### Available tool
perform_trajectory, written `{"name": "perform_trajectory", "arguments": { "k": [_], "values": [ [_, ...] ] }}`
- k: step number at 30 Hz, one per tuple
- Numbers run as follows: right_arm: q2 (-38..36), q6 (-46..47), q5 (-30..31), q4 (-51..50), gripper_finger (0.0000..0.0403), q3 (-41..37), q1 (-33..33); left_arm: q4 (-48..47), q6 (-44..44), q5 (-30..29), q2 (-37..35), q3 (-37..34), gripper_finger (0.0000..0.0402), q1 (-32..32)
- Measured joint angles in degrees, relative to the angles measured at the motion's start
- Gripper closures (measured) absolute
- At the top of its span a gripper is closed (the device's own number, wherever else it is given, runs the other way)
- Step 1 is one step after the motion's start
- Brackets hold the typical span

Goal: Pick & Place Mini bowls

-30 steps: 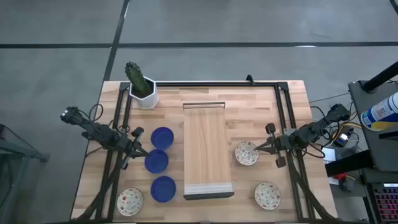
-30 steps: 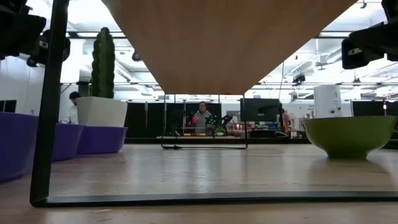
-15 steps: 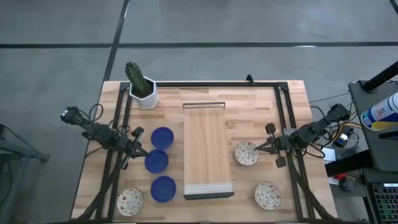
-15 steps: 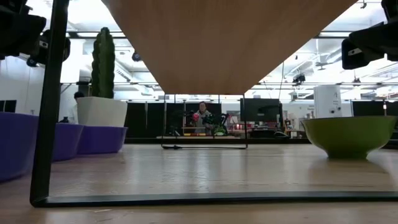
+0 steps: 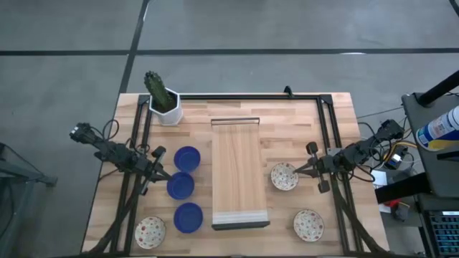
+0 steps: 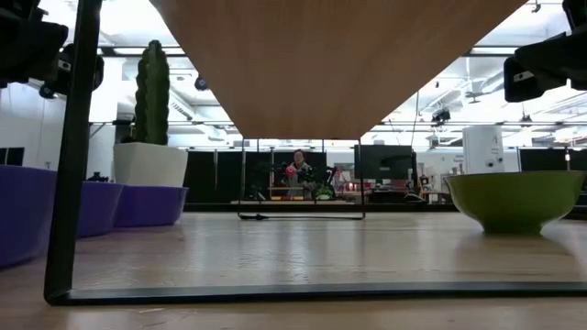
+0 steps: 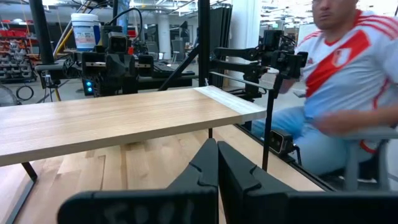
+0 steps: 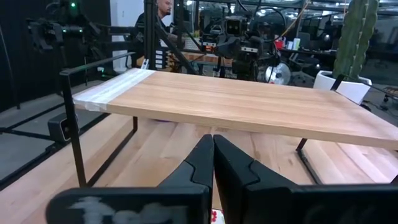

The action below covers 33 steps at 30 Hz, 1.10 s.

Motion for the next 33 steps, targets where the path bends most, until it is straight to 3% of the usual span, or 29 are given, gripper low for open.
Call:
{"name": "perform_trajectory", "arguments": {
  "k": [15,20,25,33],
  "values": [
    [0.0,-1.3,0.2,2.7,0.0394,0.0,0.0,0.0,0.0,0.0,0.0,0.0,0.0402,0.0],
    [0.0,11.6,0.1,12.6,0.0394,0.0,0.0,0.5,1.4,-0.8,0.0,0.0,0.0402,0.0],
    [0.0,14.2,0.3,16.6,0.0394,0.0,0.0,3.5,4.0,-1.3,0.0,-0.3,0.0402,0.0],
    [3.5,21.7,5.1,18.0,0.039,0.0,-0.3,6.8,-2.6,-1.3,0.1,-0.2,0.0402,0.0]
  ]
}}
